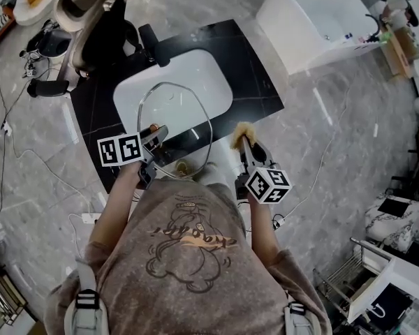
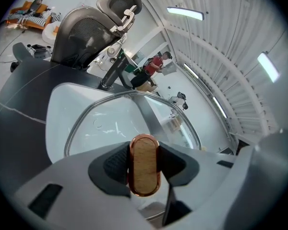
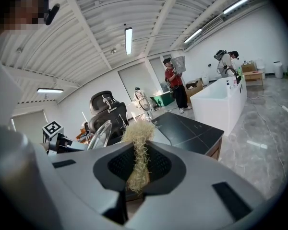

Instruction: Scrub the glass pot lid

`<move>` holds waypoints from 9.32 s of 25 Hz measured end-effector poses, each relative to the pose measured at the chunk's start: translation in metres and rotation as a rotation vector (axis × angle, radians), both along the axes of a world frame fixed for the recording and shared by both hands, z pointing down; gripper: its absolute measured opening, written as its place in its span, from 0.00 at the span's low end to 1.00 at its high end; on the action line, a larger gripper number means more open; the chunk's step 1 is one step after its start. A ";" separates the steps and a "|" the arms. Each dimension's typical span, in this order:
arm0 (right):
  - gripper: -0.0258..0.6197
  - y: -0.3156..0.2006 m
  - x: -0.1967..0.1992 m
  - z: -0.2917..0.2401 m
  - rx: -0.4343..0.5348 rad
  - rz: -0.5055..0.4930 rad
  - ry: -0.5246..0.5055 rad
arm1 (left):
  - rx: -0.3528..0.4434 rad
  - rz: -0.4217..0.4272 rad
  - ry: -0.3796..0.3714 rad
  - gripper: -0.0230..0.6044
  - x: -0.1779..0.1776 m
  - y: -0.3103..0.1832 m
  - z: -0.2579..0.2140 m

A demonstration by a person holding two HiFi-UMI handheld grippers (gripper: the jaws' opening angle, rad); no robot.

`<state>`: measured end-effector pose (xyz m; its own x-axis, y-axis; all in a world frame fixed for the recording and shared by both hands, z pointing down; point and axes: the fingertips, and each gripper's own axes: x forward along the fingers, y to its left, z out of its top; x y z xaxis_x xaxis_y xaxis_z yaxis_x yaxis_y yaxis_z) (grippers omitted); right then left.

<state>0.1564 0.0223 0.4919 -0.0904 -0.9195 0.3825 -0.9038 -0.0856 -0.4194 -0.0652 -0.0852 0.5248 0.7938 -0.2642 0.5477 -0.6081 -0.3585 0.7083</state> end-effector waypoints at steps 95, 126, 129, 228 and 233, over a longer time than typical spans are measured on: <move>0.12 -0.199 -0.107 0.115 -0.268 -1.084 0.198 | 0.465 0.913 -0.599 0.32 0.153 0.026 0.114; 0.11 -0.175 -0.194 0.152 -0.495 -1.543 0.270 | 0.461 0.856 -0.572 0.32 0.154 0.025 0.112; 0.11 -0.175 -0.193 0.153 -0.496 -1.545 0.279 | 0.462 0.859 -0.575 0.32 0.154 0.026 0.112; 0.12 -0.165 -0.014 0.157 -0.474 -0.901 0.070 | 0.432 0.812 -0.550 0.33 0.147 0.026 0.115; 0.12 -0.157 -0.004 0.157 -0.474 -0.885 0.090 | 0.433 0.811 -0.552 0.33 0.147 0.025 0.114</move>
